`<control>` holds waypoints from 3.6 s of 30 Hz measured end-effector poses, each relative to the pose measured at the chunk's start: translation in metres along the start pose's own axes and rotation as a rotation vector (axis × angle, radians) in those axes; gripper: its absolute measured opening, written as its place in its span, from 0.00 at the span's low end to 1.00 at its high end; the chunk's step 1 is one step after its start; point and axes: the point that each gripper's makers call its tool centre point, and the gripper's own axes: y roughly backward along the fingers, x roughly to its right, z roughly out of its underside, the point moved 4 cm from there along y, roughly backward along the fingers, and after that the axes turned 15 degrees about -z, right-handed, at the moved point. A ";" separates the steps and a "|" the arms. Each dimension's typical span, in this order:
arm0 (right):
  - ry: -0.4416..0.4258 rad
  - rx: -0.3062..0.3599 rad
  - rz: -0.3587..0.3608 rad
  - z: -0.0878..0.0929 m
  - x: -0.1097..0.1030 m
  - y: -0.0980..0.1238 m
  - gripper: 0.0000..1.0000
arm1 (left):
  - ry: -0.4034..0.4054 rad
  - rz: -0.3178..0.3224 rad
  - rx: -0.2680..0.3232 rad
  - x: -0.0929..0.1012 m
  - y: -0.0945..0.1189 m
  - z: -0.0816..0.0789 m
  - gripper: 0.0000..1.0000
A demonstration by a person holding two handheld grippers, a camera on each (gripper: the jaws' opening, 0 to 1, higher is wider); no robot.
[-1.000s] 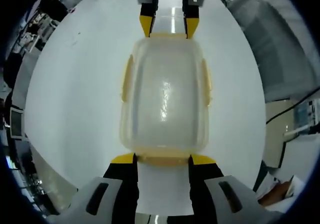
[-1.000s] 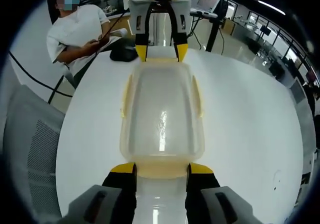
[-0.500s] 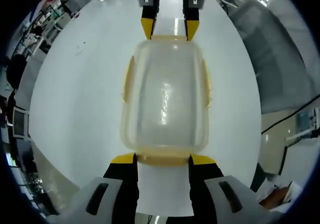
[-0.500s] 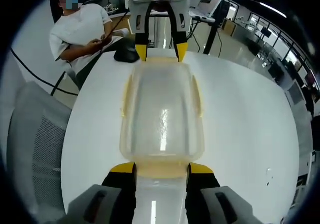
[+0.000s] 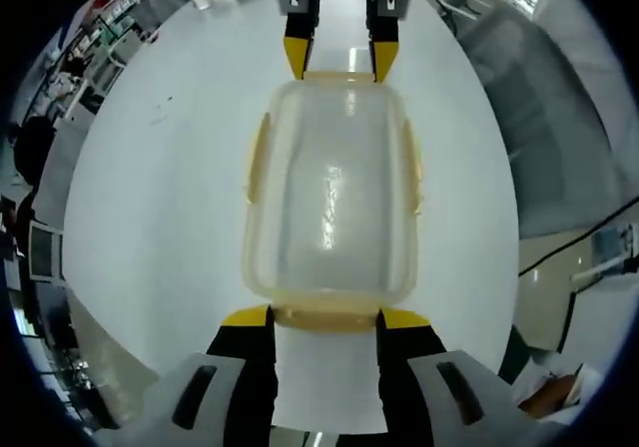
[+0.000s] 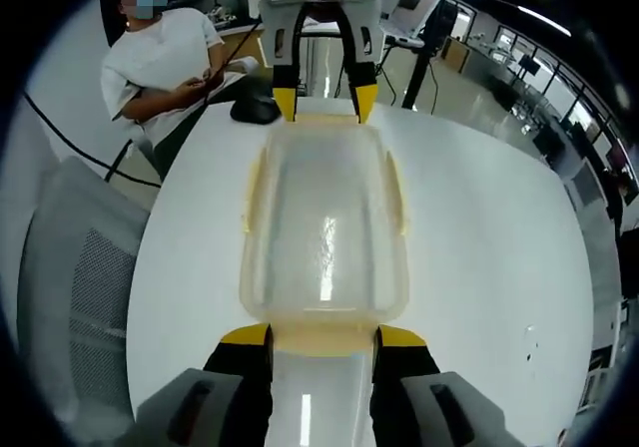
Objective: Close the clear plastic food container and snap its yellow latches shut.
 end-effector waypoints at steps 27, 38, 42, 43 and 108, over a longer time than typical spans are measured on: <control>-0.014 -0.026 0.011 0.028 -0.008 0.022 0.35 | -0.021 -0.002 0.028 0.001 0.003 -0.038 0.37; -0.032 -0.034 0.014 0.049 -0.014 0.032 0.35 | -0.032 -0.001 0.048 0.003 -0.001 -0.060 0.37; -0.038 -0.036 0.015 0.055 -0.015 0.035 0.35 | -0.036 0.001 0.052 0.003 -0.003 -0.068 0.37; -0.040 -0.037 0.016 0.057 -0.015 0.036 0.35 | -0.036 0.000 0.054 0.003 -0.003 -0.069 0.37; -0.082 -0.076 -0.003 0.138 -0.032 0.064 0.35 | -0.035 0.017 0.109 0.022 -0.031 -0.150 0.36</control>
